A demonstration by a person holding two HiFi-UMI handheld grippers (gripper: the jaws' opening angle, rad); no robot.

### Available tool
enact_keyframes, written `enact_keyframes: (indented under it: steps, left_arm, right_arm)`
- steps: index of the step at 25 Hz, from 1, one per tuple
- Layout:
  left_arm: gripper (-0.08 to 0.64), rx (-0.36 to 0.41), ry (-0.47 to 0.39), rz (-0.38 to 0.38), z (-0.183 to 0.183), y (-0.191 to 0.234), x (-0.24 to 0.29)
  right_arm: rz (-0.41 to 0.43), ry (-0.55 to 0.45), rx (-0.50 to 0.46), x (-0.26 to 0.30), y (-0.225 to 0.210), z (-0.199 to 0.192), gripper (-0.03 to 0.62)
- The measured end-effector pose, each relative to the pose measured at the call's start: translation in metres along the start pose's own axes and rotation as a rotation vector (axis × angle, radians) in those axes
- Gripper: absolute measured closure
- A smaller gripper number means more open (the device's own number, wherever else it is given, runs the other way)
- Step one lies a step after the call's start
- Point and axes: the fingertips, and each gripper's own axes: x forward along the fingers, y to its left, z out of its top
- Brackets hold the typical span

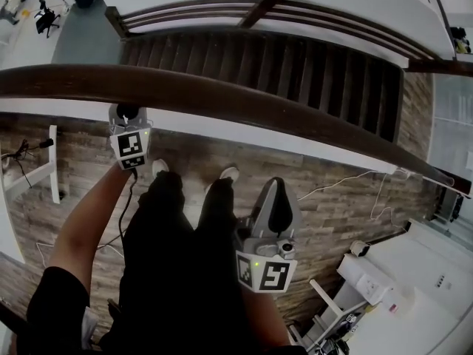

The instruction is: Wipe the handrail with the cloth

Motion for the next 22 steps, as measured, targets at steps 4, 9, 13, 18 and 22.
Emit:
enact_keyframes:
  steps: [4, 9, 13, 18, 22]
  left_arm:
    - [0.477, 0.008, 0.006, -0.020, 0.002, -0.023, 0.000]
    - [0.477, -0.006, 0.020, 0.004, 0.006, -0.032, 0.002]
    - [0.477, 0.008, 0.019, 0.006, 0.008, -0.039, 0.001]
    - [0.477, 0.018, 0.018, 0.014, 0.013, -0.050, 0.003]
    - [0.477, 0.022, 0.025, 0.010, 0.015, -0.063, 0.003]
  right_arm:
    - [-0.007, -0.003, -0.026, 0.006, -0.009, -0.010, 0.591]
    - [0.018, -0.017, -0.029, 0.018, -0.014, -0.023, 0.591]
    - [0.030, -0.016, -0.027, 0.027, -0.016, -0.034, 0.591]
    - [0.034, 0.003, -0.007, 0.037, -0.027, -0.052, 0.591]
    - [0.043, 0.024, 0.008, 0.036, -0.035, -0.060, 0.591]
